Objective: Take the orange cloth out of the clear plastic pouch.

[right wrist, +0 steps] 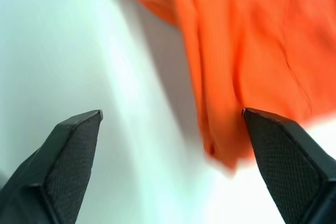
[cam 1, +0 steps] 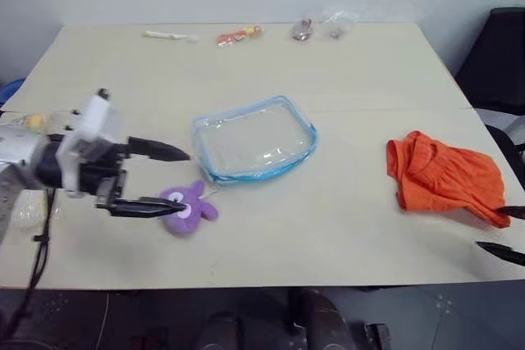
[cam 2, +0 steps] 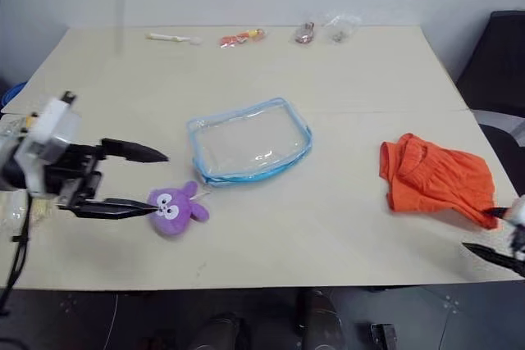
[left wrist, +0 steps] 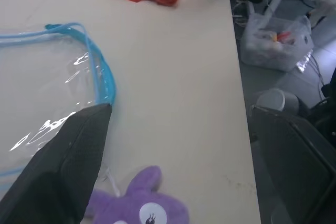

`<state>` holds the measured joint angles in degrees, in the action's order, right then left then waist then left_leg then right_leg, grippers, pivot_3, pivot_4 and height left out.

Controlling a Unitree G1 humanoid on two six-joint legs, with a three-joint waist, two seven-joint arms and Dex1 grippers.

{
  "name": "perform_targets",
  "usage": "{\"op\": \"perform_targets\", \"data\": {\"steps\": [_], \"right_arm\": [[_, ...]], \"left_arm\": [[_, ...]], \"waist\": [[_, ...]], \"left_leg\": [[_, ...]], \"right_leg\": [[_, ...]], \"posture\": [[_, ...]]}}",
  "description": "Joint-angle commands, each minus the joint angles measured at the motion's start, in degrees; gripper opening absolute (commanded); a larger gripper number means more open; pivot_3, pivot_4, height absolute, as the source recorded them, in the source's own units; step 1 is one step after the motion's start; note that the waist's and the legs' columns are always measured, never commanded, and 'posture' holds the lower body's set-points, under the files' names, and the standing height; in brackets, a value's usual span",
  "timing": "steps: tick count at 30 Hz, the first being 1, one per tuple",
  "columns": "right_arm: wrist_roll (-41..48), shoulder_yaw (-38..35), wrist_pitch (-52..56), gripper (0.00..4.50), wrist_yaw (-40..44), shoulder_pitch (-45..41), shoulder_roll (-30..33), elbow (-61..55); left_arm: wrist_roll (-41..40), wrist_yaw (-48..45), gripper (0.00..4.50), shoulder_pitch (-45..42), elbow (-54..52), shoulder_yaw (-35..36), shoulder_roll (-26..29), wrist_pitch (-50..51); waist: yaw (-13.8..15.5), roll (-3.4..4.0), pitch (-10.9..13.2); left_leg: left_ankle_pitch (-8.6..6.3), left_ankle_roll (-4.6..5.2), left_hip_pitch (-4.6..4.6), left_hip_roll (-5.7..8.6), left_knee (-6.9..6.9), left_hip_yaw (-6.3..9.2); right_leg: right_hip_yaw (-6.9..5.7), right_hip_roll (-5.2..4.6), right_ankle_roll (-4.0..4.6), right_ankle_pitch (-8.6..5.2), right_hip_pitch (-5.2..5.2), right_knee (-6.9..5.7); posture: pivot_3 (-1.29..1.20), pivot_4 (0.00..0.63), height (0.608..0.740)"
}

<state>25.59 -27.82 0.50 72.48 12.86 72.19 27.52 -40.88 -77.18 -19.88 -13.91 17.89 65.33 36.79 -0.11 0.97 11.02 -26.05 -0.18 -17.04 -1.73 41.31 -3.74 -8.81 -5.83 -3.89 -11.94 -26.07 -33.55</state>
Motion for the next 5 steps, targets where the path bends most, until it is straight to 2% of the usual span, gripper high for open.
{"op": "perform_targets", "data": {"steps": [1, 5], "right_arm": [[2.2, -6.3, 9.5, 4.47, 6.0, 2.6, 2.7, 3.8], [0.3, -7.8, 10.0, 4.47, 6.3, 2.0, 1.8, 7.9]], "left_arm": [[3.6, -2.7, 4.50, 4.0, 5.1, 6.2, 2.3, -5.1], [6.1, -4.6, 4.50, 8.2, 9.6, 9.0, 3.3, -8.8]], "waist": [[-0.1, 0.00, 0.0], [-0.1, -0.01, 0.0]], "left_leg": [[-0.02, -0.03, 0.02, -0.03, -0.02, 0.00], [-0.06, -0.09, 0.00, -0.08, -0.16, -0.04]], "right_leg": [[0.00, 0.06, 0.01, -0.01, 0.00, 0.01], [-0.02, 0.16, 0.09, -0.06, -0.09, 0.02]], "posture": [[0.00, 0.150, 0.740], [0.00, 0.150, 0.740]]}}
